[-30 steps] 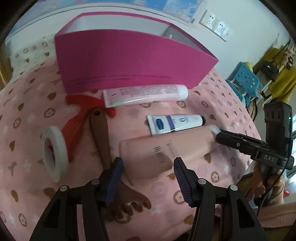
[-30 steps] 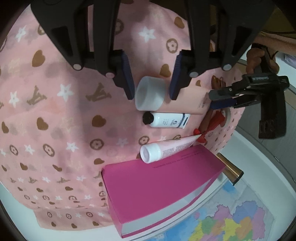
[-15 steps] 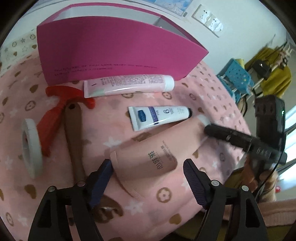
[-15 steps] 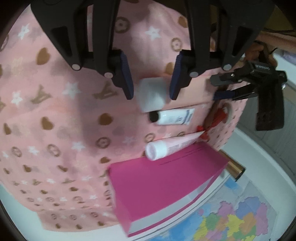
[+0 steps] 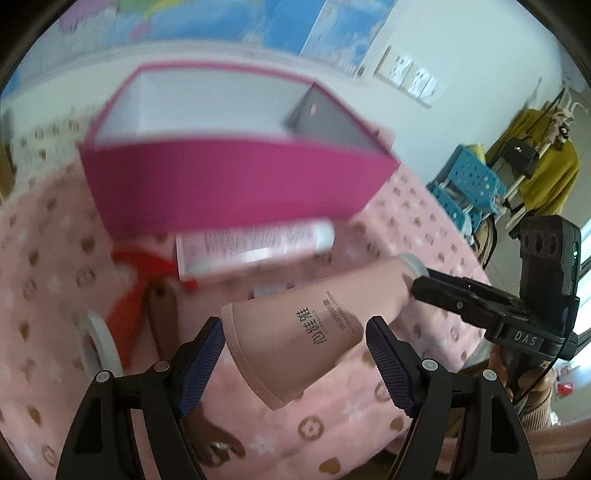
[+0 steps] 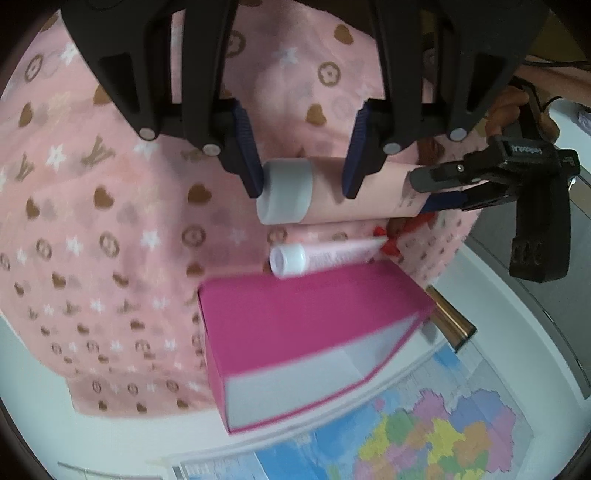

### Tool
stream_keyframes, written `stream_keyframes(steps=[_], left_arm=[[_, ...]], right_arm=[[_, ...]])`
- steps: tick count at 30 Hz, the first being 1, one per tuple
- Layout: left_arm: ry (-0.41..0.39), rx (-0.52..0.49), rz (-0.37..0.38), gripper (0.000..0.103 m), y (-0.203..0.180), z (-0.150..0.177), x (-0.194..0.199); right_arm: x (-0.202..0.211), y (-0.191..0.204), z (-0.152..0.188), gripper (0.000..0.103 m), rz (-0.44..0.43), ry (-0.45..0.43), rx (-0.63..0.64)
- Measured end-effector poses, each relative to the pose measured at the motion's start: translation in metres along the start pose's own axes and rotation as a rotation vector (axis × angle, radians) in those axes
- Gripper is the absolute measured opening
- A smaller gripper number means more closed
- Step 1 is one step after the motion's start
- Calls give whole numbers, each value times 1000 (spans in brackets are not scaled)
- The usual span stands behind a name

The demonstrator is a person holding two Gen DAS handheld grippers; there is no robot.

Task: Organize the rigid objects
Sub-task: 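Carry the pink bottle into the magenta box and release it, then move the left tool to the white tape roll and grasp it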

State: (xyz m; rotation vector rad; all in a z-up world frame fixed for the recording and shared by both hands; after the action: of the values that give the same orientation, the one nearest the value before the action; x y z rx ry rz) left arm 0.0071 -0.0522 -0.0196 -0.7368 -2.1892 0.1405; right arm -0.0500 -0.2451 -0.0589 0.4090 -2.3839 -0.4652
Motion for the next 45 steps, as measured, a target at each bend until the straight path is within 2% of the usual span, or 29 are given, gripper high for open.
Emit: stream_keyframes(steps=[9, 13, 18, 27, 29, 32, 36, 39, 42, 45], left_arm=[[-173, -98, -29, 79, -20, -83, 19], [-184, -103, -57, 79, -15, -114, 5], [-162, -97, -81, 79, -2, -135, -22], [-20, -1, -53, 77, 31, -137, -80], [15, 14, -49, 74, 35, -135, -90], [36, 34, -44, 72, 39, -133, -97], [6, 26, -54, 72, 37, -134, -88], [-53, -17, -66, 72, 31, -131, -64], [-117, -53, -65, 73, 28, -125, -33], [-169, -48, -60, 74, 30, -114, -4]], right_arm=[[16, 15, -75, 47, 1, -154, 96], [6, 11, -107, 48, 13, -181, 111], [-16, 1, -131, 48, 46, -177, 119], [-53, -16, -141, 48, 104, -99, 111], [-57, -19, -142, 48, 126, -84, 108], [-61, -22, -141, 48, 142, -84, 100], [-58, -18, -140, 48, 152, -99, 109], [-48, -12, -138, 48, 126, -118, 118], [-33, -1, -132, 48, 72, -147, 134], [-20, 12, -121, 54, 3, -162, 154]])
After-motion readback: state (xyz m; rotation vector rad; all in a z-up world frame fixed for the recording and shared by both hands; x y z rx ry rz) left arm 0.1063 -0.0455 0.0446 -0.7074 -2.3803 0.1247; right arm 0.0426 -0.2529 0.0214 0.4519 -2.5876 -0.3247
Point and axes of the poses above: each gripper's, at about its wrist camera, not at the fingertips, and x roughly against the way its jaws point, y to its left, z to its underside, the point moved 2 cm from there along -x, roughly the way its jaws point, and after that the axes turned 8 degrees about -y, right-handed, at the moved point
